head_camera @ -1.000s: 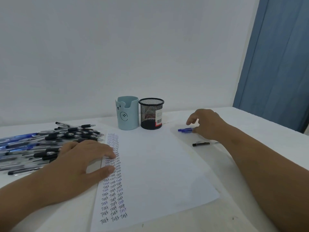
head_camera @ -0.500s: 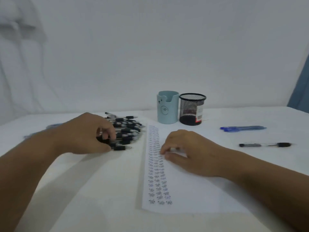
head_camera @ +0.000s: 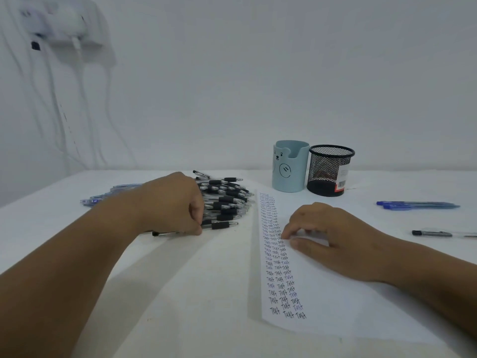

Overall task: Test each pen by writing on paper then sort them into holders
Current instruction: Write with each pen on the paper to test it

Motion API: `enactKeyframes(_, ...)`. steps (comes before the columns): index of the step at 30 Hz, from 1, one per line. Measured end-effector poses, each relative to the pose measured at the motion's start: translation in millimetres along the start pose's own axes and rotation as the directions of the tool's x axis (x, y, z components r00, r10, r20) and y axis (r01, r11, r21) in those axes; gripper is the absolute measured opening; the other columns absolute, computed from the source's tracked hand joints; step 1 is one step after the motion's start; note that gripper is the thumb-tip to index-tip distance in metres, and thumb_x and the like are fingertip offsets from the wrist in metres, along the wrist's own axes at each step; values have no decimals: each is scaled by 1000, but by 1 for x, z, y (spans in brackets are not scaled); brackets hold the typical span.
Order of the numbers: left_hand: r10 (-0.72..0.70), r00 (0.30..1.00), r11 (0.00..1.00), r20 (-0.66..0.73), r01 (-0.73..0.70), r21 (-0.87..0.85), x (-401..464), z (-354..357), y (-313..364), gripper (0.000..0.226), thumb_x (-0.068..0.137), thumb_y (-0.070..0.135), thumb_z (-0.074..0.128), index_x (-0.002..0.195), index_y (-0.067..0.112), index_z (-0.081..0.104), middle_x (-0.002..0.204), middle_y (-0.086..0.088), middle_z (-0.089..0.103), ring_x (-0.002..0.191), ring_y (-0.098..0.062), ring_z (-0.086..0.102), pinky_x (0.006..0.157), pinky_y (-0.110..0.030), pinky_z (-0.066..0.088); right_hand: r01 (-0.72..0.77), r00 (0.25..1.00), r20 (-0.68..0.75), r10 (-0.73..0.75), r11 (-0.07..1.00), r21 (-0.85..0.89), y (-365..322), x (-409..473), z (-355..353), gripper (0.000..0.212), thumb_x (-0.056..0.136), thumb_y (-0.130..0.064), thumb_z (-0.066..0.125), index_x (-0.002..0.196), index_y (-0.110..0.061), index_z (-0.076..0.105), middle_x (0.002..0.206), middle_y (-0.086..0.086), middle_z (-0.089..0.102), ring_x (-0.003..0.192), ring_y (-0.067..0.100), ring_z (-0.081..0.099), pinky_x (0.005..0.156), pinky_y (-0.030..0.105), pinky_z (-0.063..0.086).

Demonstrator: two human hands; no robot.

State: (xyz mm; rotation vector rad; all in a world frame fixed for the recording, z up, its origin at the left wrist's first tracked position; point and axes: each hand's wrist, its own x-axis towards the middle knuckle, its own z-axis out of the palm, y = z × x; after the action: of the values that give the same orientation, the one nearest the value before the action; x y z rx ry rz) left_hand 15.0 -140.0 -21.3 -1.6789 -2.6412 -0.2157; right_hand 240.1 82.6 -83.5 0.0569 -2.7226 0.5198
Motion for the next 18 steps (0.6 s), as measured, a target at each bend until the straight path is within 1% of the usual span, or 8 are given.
enactKeyframes(3,41,998,999,-42,-41,-7,-3,1,6,14,75,20,73,63,26,71,66,17,67,66,1,61,60,-16,45,-1,1000,-4,1,1000,-13,0,0,-1,10,96,-32,64,101,-37,72,98,-19,64,99,10,57,83,13,40)
enactKeyframes(6,57,968,962,-243,-118,-245,-5,-1,10,13,83,20,72,73,27,70,76,11,70,73,-9,66,69,-33,56,2,1000,-4,-2,1000,-16,-1,0,-1,10,96,-33,63,102,-36,72,97,-18,63,98,10,57,83,12,39)
enactKeyframes(7,25,956,920,-293,-136,-367,-5,-3,12,10,89,21,70,79,26,69,80,9,71,74,-14,68,71,-37,56,7,1000,-6,-7,1000,-15,-2,1,-1,10,96,-33,63,102,-36,72,97,-18,63,97,10,57,83,12,39)
enactKeyframes(9,-41,943,795,-330,-169,-583,-3,-3,17,7,97,23,64,91,24,66,78,3,73,66,-25,70,62,-35,52,10,1000,-5,-10,1000,-15,-2,1,-1,11,96,-34,62,102,-36,71,98,-20,63,96,10,57,83,12,39)
enactKeyframes(12,-124,917,622,-378,-225,-750,0,1,22,5,93,24,70,94,22,73,69,-1,64,48,-22,52,50,-24,42,-5,1000,11,5,1000,-23,-2,3,-3,11,96,-33,64,103,-39,70,101,-21,63,98,10,57,83,13,40)
enactKeyframes(15,-194,926,481,-324,-198,-854,2,9,21,13,78,25,79,87,16,80,66,-8,60,50,-18,40,46,-23,35,-19,999,45,19,1000,-5,-3,4,-8,10,95,-34,66,103,-39,70,103,-20,64,101,10,58,84,15,43)
enactKeyframes(17,-217,937,452,-274,-152,-879,3,14,23,9,82,16,80,76,9,77,67,-22,54,50,-19,34,47,-25,31,-36,995,89,36,999,-5,-3,8,-11,9,95,-35,66,102,-40,68,105,-20,63,101,10,57,84,15,43)
enactKeyframes(18,-233,934,444,-270,-145,-884,5,17,24,17,85,10,77,69,7,72,67,-23,48,51,-20,31,48,-26,29,-47,993,111,48,999,-10,-3,10,-12,9,95,-35,66,102,-41,67,105,-19,63,101,10,56,84,15,43)
